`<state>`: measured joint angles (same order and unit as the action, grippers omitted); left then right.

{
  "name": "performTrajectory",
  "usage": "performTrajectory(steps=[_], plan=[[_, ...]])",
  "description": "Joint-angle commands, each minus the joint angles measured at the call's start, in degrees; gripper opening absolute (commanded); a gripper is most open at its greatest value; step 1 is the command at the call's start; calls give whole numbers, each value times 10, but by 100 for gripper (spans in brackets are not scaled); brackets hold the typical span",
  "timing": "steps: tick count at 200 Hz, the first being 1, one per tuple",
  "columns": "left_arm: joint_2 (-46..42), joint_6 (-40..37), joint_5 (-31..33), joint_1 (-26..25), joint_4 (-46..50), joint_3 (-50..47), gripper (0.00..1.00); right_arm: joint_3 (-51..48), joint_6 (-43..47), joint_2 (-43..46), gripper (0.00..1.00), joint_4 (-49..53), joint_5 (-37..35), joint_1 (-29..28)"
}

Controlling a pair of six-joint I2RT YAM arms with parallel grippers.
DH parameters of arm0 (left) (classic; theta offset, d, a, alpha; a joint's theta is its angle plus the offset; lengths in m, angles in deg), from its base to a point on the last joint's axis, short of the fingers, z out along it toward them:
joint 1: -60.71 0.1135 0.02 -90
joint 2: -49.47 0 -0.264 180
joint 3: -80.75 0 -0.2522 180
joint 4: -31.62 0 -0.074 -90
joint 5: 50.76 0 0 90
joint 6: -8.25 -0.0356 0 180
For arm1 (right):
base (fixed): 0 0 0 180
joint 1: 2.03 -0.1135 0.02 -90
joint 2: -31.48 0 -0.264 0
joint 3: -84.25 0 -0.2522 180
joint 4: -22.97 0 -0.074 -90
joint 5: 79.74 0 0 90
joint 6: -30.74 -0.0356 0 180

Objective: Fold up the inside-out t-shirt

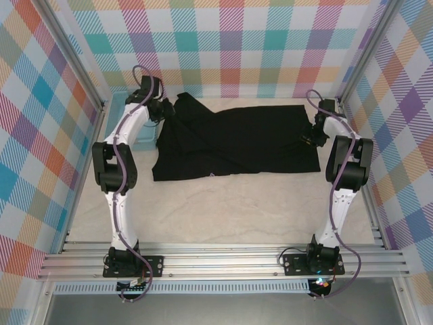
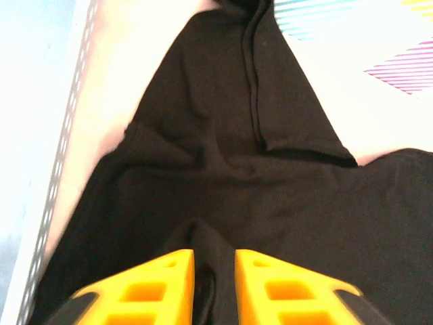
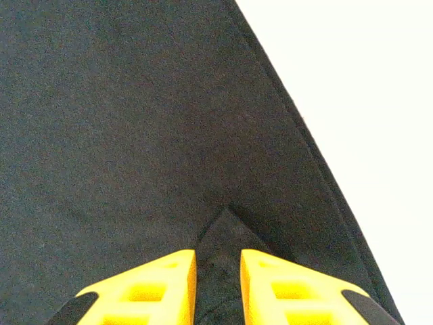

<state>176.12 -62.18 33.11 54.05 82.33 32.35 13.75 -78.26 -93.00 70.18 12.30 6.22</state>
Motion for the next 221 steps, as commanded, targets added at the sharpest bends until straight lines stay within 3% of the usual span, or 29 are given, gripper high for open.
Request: performTrajectory(steps=[1,23,41,82,116,169,203,221], plan=[[33,-17,21,-4,48,68,38,-35,12,73,29,8,10,1],[31,-27,23,-4,69,95,49,-113,2,140,35,-16,35,-7],[-28,-23,0,-10,51,41,52,-181,-5,187,38,-31,57,-22],[-275,61,-59,-47,-172,-358,53,-266,-34,212,42,-37,81,-43],[-342,77,-58,-69,-236,-559,53,-270,-30,199,41,-14,31,-14],[-268,55,-21,-66,-243,-601,53,-243,-17,138,40,32,-31,16],[-269,49,-7,-66,-229,-629,52,-231,-3,112,37,65,-85,18],[-283,47,6,-63,-223,-663,52,-231,4,110,29,79,-122,20]])
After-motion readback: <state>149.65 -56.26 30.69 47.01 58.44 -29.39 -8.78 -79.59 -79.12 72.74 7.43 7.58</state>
